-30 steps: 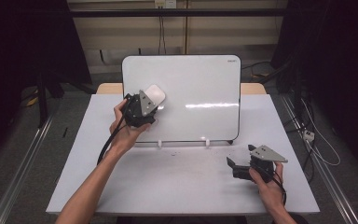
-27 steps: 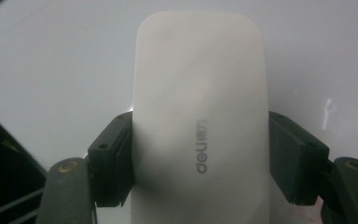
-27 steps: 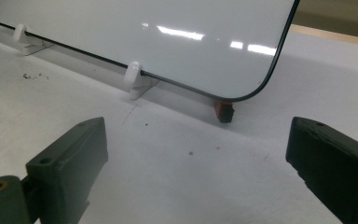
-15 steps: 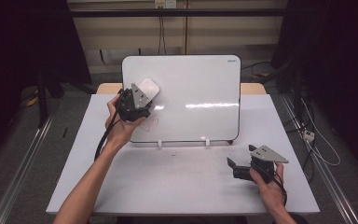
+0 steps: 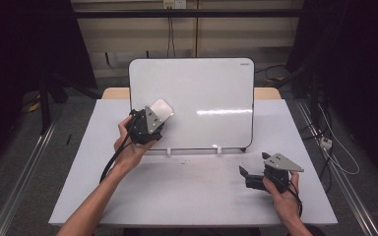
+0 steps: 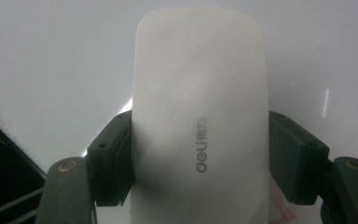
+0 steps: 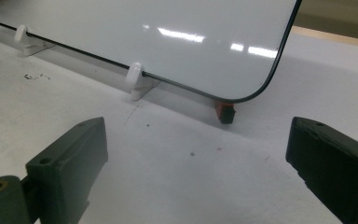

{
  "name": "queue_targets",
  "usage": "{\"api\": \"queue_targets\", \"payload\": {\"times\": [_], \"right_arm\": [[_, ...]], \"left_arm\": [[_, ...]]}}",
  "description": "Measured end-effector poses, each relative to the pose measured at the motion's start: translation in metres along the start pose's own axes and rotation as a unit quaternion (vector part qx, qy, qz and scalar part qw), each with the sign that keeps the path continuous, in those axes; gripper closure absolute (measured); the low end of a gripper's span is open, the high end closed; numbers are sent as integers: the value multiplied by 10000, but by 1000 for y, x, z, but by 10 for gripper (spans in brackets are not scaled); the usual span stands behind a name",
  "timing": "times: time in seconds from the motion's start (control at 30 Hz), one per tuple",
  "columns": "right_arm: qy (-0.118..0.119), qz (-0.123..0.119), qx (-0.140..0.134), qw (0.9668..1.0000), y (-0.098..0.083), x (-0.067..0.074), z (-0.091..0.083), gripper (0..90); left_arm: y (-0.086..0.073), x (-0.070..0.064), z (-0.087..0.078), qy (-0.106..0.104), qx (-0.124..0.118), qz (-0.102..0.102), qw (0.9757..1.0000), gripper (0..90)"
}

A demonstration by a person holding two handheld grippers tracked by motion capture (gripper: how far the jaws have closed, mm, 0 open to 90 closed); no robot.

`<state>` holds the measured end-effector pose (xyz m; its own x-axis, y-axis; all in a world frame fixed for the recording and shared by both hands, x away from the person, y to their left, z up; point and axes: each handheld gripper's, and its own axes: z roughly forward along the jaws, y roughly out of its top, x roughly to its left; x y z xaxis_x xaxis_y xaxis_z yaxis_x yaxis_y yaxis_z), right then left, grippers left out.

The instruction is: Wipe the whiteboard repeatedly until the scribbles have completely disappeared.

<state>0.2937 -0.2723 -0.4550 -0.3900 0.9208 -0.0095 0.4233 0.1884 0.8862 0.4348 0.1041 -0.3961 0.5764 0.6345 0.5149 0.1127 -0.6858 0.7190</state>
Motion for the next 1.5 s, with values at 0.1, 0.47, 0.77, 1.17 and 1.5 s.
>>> {"api": "queue_targets", "payload": {"times": [0.1,0.47,0.77,1.17,1.5], "right_arm": [[-3,-7,-18,10000,0,0,-1,54],[20,19,-10,10000,0,-1,0,54],[19,31,-15,10000,0,-2,-1,55],[0,22,-25,10000,0,0,-2,55],[-1,12,-39,10000,0,0,-3,55]], "left_arm": [[-4,-10,-2,-11,22,121,9999,311],[5,10,1,-92,58,-124,9999,311],[17,35,5,60,6,-389,9992,311],[-4,1,-1,78,20,-68,9999,311],[-12,-22,-4,-13,130,194,9997,311]]}}
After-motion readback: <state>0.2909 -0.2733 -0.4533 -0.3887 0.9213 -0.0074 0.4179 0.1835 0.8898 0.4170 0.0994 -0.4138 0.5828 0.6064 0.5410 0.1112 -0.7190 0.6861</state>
